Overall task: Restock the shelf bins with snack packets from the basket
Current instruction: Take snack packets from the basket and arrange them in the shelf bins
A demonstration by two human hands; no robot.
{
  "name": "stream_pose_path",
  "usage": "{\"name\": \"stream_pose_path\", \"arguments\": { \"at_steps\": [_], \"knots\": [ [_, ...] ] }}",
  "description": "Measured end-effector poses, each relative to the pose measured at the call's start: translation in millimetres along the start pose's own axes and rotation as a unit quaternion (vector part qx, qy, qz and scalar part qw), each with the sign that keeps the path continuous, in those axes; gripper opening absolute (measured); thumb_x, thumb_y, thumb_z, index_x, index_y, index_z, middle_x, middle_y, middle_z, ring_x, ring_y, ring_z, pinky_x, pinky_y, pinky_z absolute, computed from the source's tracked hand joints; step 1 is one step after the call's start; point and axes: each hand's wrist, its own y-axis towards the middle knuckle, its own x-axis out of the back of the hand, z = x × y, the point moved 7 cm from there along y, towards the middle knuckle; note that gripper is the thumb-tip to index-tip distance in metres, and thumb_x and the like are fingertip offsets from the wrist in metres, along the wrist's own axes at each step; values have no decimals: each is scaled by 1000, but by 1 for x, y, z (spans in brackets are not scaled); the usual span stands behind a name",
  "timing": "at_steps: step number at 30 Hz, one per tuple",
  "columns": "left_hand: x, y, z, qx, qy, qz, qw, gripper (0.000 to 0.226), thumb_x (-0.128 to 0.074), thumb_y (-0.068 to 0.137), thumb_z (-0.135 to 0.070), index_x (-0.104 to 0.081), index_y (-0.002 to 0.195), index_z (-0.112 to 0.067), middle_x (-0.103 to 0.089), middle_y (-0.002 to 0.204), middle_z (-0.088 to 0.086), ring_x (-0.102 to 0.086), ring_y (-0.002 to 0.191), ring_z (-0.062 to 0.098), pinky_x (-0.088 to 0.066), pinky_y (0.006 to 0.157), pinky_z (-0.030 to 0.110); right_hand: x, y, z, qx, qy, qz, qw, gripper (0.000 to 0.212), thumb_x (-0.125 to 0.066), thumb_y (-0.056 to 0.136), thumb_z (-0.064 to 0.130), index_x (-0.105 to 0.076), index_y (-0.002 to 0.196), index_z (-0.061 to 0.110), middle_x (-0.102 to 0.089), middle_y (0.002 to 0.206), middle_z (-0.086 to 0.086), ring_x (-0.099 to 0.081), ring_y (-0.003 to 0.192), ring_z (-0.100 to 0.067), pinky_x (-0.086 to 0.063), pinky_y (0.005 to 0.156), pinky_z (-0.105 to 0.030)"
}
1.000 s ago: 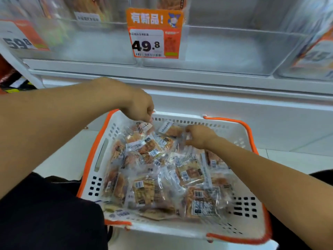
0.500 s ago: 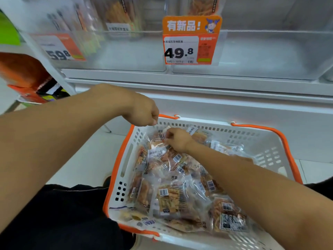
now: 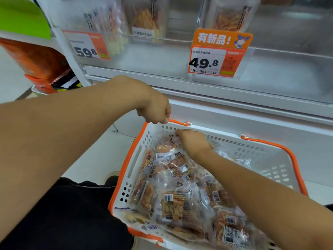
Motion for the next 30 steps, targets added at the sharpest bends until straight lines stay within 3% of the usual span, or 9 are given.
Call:
{"name": "stream_pose_path", "arguments": {
  "at_steps": [3,7,10,13,16,19,23,28,30],
  "knots": [
    [-2,-1,1,2,7,2,1000,30,-42,104,-35,-57,127,-22,-63,119,3,-60,109,22,-49,100,43,1,-6,-14,-42,-5,-5,999,37,-47,89,-7,-55,109,24,-58,82,0,-56,68,-25,-40,60,-31],
    [-3,-2,1,-1,6,8,1000,32,-42,104,-36,-55,130,-22,-61,121,3,-59,110,22,-49,101,43,15,-6,-15,-47,14,-41,998,16,-53,94,6,-59,90,21,-62,82,-1,-55,70,-22,-39,63,-29],
    [5,0,0,2,11,-27,1000,47,-54,98,-43,-47,139,-22,-55,128,0,-55,116,23,-46,103,40,54,-5,-24,-11,183,3,983,11,-61,94,14,-65,83,15,-63,81,1,-57,75,-19,-39,66,-30],
    [18,-2,-5,-34,-53,-66,996,82,-74,82,-47,-32,149,-26,-43,146,-2,-50,124,21,-42,99,31,125,-24,-14,52,346,91,932,20,-58,97,10,-60,78,17,-56,76,4,-50,70,-12,-43,69,-25],
    [39,-12,-19,-127,-242,-81,959,61,-83,77,-29,-53,130,-29,-59,128,-1,-64,93,14,-52,72,26,186,-52,-24,27,482,93,871,17,-52,102,10,-56,86,15,-56,79,-1,-55,73,-11,-55,70,-28],
    [61,-27,-33,-199,-399,-96,890,27,-75,84,-12,-65,109,-14,-71,111,9,-66,73,10,-52,54,21,234,-71,-45,-10,545,41,837,12,-54,101,16,-59,90,15,-58,80,-6,-53,64,-13,-53,55,-26],
    [86,-38,-52,-258,-605,-139,740,23,-64,87,4,-64,104,-11,-72,104,14,-69,80,17,-59,64,21,287,-87,-74,-18,638,33,769,30,-65,87,34,-67,111,16,-69,96,-3,-64,73,-16,-56,60,-27],
    [104,-38,-68,-241,-786,-222,524,11,-58,94,2,-58,100,-8,-69,96,12,-69,73,18,-60,62,23,316,-102,-89,14,538,61,840,42,-70,87,19,-62,128,17,-72,112,-9,-70,99,-27,-59,76,-38],
    [108,-36,-75,-233,-842,-214,437,9,-55,96,1,-56,100,-7,-68,96,15,-68,72,21,-60,59,23,320,-99,-95,6,592,11,806,37,-69,85,18,-67,122,18,-74,104,-8,-72,89,-22,-58,68,-31]
  ]
}}
